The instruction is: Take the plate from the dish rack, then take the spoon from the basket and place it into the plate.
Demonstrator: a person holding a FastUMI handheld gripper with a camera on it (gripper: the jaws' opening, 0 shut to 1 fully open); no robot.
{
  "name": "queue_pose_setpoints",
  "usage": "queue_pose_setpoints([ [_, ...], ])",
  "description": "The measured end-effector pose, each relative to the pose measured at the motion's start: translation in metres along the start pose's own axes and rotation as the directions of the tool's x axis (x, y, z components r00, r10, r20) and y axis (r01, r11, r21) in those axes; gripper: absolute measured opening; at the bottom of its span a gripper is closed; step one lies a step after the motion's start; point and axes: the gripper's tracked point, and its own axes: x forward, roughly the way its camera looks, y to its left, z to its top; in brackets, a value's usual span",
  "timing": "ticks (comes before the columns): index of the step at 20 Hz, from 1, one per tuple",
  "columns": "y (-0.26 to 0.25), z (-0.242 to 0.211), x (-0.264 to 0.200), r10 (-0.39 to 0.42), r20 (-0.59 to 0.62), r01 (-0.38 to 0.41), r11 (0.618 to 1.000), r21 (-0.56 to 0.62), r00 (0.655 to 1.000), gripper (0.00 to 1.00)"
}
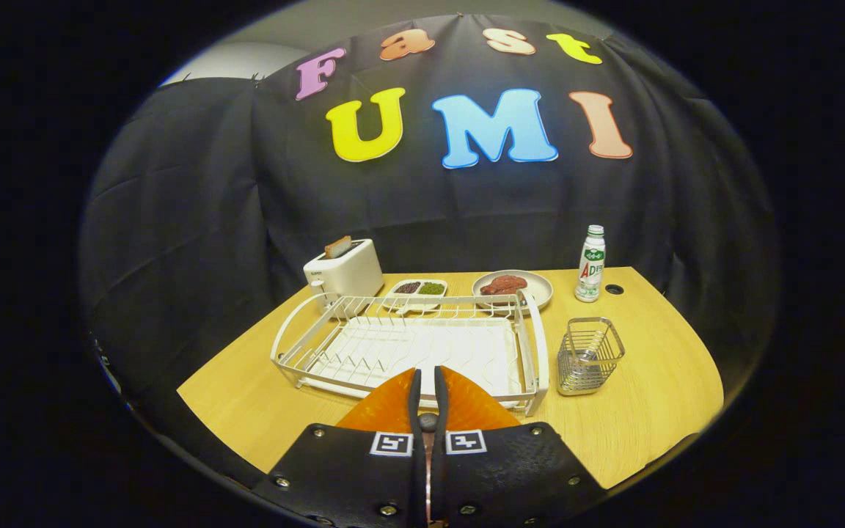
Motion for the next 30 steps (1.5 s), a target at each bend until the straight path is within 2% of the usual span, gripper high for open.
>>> queue_pose_setpoints([
  [5,0.001,-0.017,0.017,0.046,-0.049,-0.048,0.999,-0.022,0.998,0.04],
  [8,0.002,-0.015,0.017,0.081,-0.057,-0.082,0.996,-0.018,0.995,0.12],
  [12,-0.009,0.003,0.012,0.081,-0.035,-0.083,0.995,-0.054,0.996,0.20],
  [15,-0.018,0.025,0.003,0.076,0.010,-0.076,0.994,-0.076,0.997,0.20],
  [21,-0.055,0.084,-0.026,0.010,0.148,0.005,0.995,-0.102,0.989,0.20],
  [25,-0.083,0.129,-0.053,-0.064,0.264,0.088,0.993,-0.080,0.962,0.20],
  [27,-0.099,0.146,-0.067,-0.106,0.308,0.131,0.989,-0.063,0.945,0.25],
  [29,-0.110,0.154,-0.079,-0.128,0.338,0.155,0.986,-0.055,0.933,0.62],
  [30,-0.124,0.153,-0.078,-0.163,0.351,0.191,0.981,-0.046,0.922,0.81],
])
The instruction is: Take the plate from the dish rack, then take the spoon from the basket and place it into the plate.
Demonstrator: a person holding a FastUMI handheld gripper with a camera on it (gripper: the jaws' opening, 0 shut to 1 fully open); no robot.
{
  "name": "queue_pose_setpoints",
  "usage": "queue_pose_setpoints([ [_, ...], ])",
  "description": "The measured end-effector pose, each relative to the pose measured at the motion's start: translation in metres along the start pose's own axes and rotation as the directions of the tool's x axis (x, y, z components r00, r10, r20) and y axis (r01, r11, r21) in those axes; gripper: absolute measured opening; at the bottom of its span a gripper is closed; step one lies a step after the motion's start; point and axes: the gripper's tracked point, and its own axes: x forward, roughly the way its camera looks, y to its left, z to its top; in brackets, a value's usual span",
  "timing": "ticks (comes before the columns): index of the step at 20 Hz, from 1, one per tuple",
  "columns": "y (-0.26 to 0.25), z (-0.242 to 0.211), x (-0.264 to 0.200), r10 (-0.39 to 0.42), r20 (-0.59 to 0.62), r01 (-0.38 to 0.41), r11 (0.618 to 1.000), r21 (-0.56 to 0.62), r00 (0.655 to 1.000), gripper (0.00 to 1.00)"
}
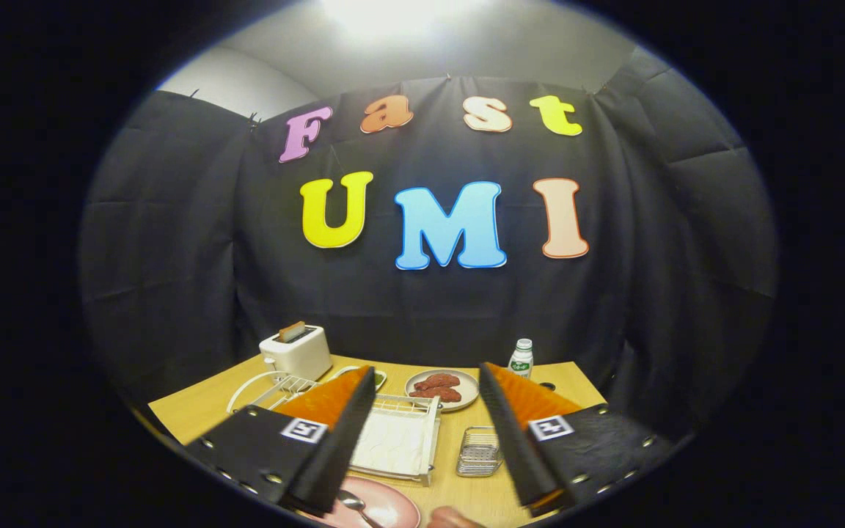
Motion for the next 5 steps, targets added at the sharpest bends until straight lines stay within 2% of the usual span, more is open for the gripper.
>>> queue_pose_setpoints([
  [1,-0.014,-0.001,0.000,-0.031,0.011,0.031,1.000,-0.006,0.999,0.99],
  [2,-0.025,-0.005,-0.001,-0.052,0.015,0.052,0.999,-0.014,0.999,0.97],
  [5,-0.053,-0.023,-0.006,-0.098,0.003,0.098,0.995,0.012,0.995,0.97],
])
